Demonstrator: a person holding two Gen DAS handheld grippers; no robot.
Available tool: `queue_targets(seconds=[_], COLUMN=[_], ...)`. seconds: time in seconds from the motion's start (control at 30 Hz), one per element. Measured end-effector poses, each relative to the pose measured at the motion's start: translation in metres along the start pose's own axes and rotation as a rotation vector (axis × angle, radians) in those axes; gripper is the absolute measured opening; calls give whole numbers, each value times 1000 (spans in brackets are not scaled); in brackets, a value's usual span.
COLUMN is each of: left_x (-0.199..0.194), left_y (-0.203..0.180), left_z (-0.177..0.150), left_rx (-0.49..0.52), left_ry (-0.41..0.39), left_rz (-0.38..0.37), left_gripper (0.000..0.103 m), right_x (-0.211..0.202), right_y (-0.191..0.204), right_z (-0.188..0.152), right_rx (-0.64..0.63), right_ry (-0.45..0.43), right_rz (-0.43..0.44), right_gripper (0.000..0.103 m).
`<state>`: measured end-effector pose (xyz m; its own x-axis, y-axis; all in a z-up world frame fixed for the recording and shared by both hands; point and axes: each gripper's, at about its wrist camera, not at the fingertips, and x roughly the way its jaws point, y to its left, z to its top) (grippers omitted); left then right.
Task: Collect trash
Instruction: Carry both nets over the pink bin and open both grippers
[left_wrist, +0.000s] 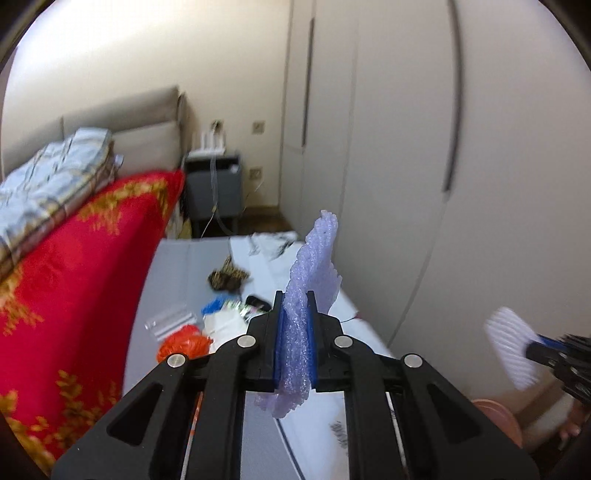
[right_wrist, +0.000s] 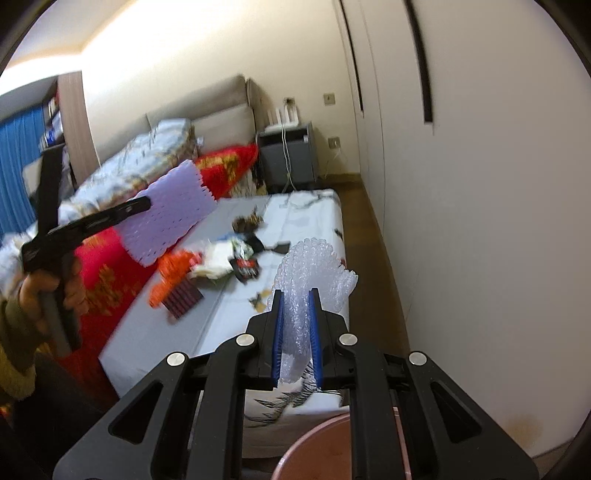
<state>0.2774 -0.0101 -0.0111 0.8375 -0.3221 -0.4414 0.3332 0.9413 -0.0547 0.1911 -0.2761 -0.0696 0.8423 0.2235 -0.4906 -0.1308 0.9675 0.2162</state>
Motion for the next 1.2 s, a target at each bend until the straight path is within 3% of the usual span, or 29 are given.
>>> queue_targets(seconds=[0.23, 0.4, 0.6, 0.83, 1.2], left_x=[-79, -95, -77, -46, 26], left_y=[-46, -86, -132, -172, -214], left_z=[-10, -50, -92, -115, -133], left_rx=[-15, -21, -5, 39, 98], left_ry=[-15, 70, 187, 284, 396], left_rz=[-99, -176, -294, -375, -386], left_gripper=[10, 10, 10, 11, 11], right_x=[-75, -117, -138, -125, -81], right_y=[24, 24, 6, -28, -66], right_z=[-12, -44, -75, -89, -109], right_rx=[-15, -8, 56, 143, 257], right_ry=[-42, -33, 4, 52, 158], right_rz=[33, -18, -121, -231, -308], right_gripper=[14, 13, 13, 14, 16])
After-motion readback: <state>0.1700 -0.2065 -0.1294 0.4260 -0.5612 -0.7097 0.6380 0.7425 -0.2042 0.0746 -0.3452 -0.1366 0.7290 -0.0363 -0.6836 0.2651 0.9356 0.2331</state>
